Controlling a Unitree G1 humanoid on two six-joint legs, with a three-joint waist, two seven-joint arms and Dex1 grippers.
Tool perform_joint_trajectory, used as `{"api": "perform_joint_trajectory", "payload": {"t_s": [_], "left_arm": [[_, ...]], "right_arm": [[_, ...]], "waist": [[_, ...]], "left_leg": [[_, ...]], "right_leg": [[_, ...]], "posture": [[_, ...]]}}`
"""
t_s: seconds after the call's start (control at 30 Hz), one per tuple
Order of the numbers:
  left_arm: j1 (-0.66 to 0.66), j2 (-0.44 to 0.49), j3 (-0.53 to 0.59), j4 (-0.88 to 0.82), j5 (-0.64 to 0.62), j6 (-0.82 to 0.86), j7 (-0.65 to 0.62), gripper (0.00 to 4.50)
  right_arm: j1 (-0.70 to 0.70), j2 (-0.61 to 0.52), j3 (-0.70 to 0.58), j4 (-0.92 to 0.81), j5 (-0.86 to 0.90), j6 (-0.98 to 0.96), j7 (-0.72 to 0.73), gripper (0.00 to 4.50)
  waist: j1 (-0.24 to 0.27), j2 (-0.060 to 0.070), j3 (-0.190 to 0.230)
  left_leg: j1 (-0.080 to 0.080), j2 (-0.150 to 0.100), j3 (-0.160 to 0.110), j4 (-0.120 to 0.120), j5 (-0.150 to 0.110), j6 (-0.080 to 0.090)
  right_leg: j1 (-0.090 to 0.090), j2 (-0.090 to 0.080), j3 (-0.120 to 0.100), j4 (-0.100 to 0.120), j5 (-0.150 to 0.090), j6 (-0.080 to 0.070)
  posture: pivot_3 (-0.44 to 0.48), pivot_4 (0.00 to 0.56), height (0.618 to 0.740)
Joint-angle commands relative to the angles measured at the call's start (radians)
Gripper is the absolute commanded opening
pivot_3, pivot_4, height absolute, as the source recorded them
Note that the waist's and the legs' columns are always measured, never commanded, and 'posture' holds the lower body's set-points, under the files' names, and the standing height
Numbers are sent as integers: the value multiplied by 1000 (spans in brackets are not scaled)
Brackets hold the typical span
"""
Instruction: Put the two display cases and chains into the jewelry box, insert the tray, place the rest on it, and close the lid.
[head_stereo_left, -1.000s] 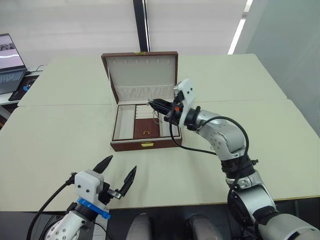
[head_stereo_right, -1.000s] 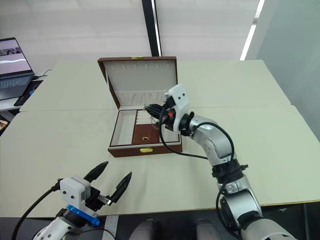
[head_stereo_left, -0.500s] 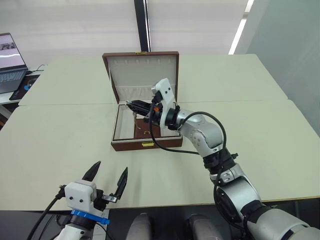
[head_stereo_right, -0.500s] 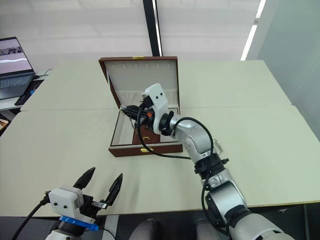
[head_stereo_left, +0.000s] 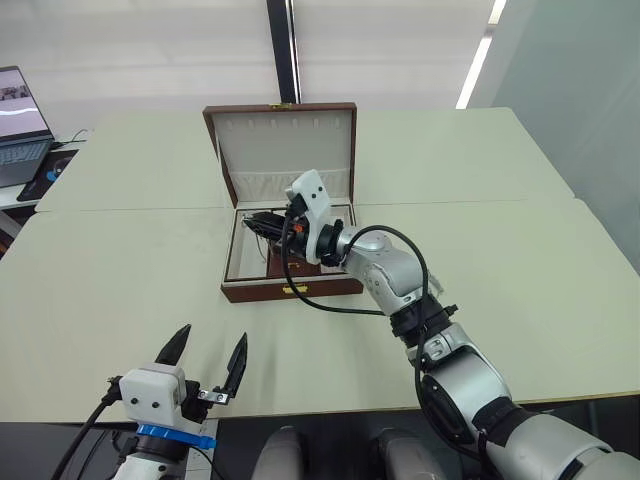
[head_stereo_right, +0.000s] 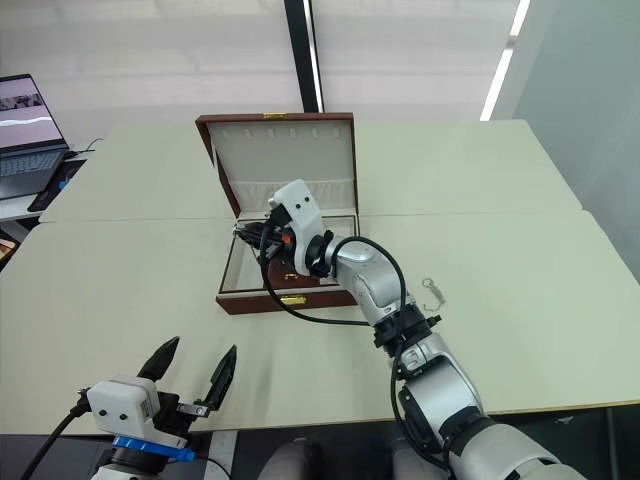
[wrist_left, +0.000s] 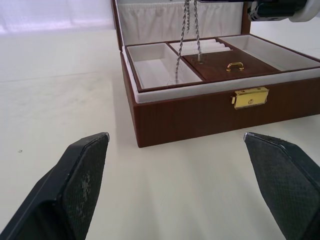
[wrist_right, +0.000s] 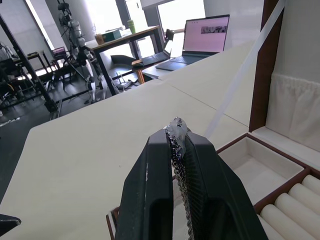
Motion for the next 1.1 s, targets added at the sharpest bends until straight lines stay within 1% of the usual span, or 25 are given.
{"api": "perform_joint_trajectory", "payload": {"t_s": [0.03,0.5,0.77,0.83,0.9,1.1], "left_arm": [[7,-1,-7,-44,7,-11,9,4500],[-7,2,-29,-56,14,8,30,4500],[-7,3,-33,-58,13,12,33,4500],[-8,3,-34,-58,12,13,33,4500],[-11,5,-33,-57,11,15,33,4500],[-19,7,-32,-53,8,18,33,4500]], "right_arm": [[-38,59,0,0,-7,-37,3,106],[-38,94,35,13,-23,-37,-10,106],[-34,91,45,23,-29,-34,-19,106],[-36,92,41,25,-29,-32,-21,835],[-38,93,37,26,-26,-32,-21,1332],[-40,93,33,23,-21,-32,-16,3111]], "waist": [[0,0,0],[0,0,0],[0,0,0],[0,0,0],[0,0,0],[0,0,0]], "left_leg": [[0,0,0,0,0,0],[0,0,0,0,0,0],[0,0,0,0,0,0],[0,0,0,0,0,0],[0,0,0,0,0,0],[0,0,0,0,0,0]], "right_leg": [[0,0,0,0,0,0],[0,0,0,0,0,0],[0,0,0,0,0,0],[0,0,0,0,0,0],[0,0,0,0,0,0],[0,0,0,0,0,0]], "posture": [[0,150,740],[0,150,740],[0,150,740],[0,150,740],[0,150,740],[0,150,740]]}}
